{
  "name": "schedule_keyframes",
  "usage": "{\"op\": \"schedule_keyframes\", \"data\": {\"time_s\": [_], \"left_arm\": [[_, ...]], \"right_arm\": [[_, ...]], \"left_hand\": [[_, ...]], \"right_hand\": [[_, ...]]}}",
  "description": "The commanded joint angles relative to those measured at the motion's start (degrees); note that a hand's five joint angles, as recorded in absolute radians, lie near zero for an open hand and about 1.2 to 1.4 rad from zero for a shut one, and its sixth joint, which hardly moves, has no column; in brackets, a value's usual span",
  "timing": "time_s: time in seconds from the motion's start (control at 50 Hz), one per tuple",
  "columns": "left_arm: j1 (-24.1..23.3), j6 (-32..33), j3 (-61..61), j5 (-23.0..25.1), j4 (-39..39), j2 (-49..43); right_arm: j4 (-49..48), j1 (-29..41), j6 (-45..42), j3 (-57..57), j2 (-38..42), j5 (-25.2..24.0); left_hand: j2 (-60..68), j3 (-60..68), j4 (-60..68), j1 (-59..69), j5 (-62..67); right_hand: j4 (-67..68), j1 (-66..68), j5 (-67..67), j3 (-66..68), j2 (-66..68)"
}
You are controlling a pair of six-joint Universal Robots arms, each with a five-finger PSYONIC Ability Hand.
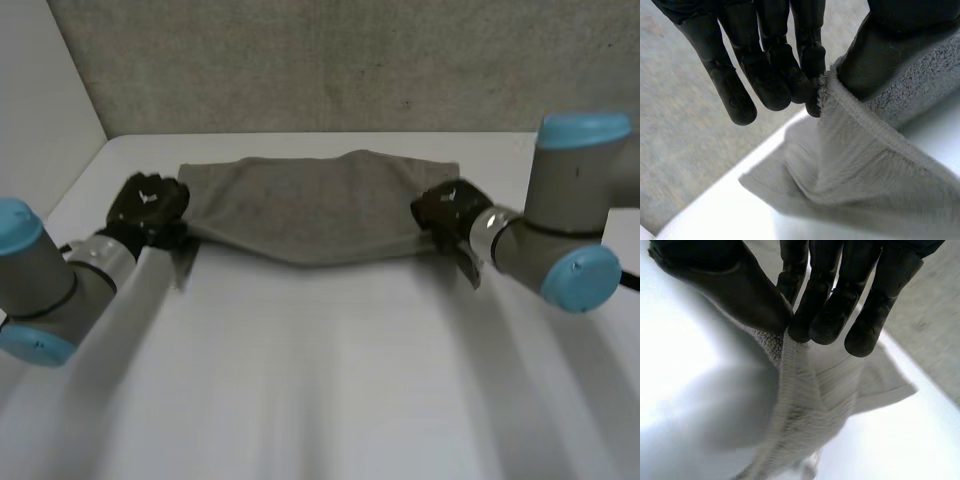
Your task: Fold the towel.
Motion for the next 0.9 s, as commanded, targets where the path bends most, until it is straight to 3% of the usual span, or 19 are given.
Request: {"op": "schedule_keyframes", "data": {"time_s": [0.02, 0.2, 0.22, 0.32, 0.56, 0.66, 0.7, 0.76, 0.8, 0.9], "left_arm": [[0.04, 3.1, -3.25, -0.29, 0.07, -0.63], [0.13, 3.18, -3.08, -0.81, 0.78, -3.71], [0.13, 3.18, -3.07, -0.81, 0.78, -3.71], [0.13, 3.1, -2.99, -0.9, 0.6, -3.89], [0.13, 3.1, -3.16, -0.9, 0.51, -3.36], [0.13, 3.1, -3.16, -0.9, 0.51, -3.36], [0.13, 3.1, -2.99, -0.9, 0.6, -3.36], [0.13, 3.1, -2.99, -0.9, 0.6, -3.36], [0.13, 3.1, -2.81, -1.08, 0.69, -3.53], [0.13, 3.01, -2.29, -1.34, 0.51, -3.97]], "right_arm": [[-3.65, -0.5, -1.48, 9.85, -3.52, 0.37], [-11.29, -1.65, -0.69, 16.52, -6.51, 1.85], [-11.39, -1.65, -0.78, 17.05, -6.51, 2.99], [-11.3, -1.65, -0.78, 17.41, -6.34, 6.86], [-11.65, -1.65, -1.04, 17.58, -5.54, 9.77], [-11.65, -2.17, -1.4, 17.23, -4.93, 9.86], [-11.48, -3.05, -1.4, 16.88, -4.93, 9.77], [-11.39, -3.75, -1.05, 16.7, -5.8, 9.51], [-11.39, -4.02, -0.61, 16.62, -6.5, 9.25], [-11.56, -4.81, -0.43, 17.23, -9.14, 9.16]], "left_hand": [[2.88, 3.12, 2.15, 6.79, 6.41], [2.88, 3.12, 2.15, 6.79, 6.41], [2.88, 3.12, 2.15, 6.79, 6.41], [2.88, 3.12, 2.15, 6.79, 6.41], [2.88, 3.12, 2.15, 6.79, 6.41], [2.88, 3.12, 2.15, 6.79, 6.41], [2.88, 3.12, 2.15, 6.79, 6.41], [0.38, 0.62, -0.35, 4.29, 3.91], [-27.25, -27.02, -27.98, -23.34, -23.73], [-37.11, -36.87, -37.83, -33.19, -33.58]], "right_hand": [[3.56, 5.08, 1.55, 3.96, 3.22], [3.56, 5.08, 1.55, 3.96, 3.22], [-5.88, -4.35, -7.88, -5.47, -6.22], [-22.42, -20.89, -24.42, -22.01, -22.76], [-33.22, -31.69, -35.23, -32.82, -33.56], [-23.8, -22.27, -25.81, -23.4, -24.14], [3.12, 4.65, 1.12, 3.52, 2.78], [3.56, 5.08, 1.55, 3.96, 3.22], [3.56, 5.08, 1.55, 3.96, 3.22], [3.56, 5.08, 1.55, 3.96, 3.22]]}}
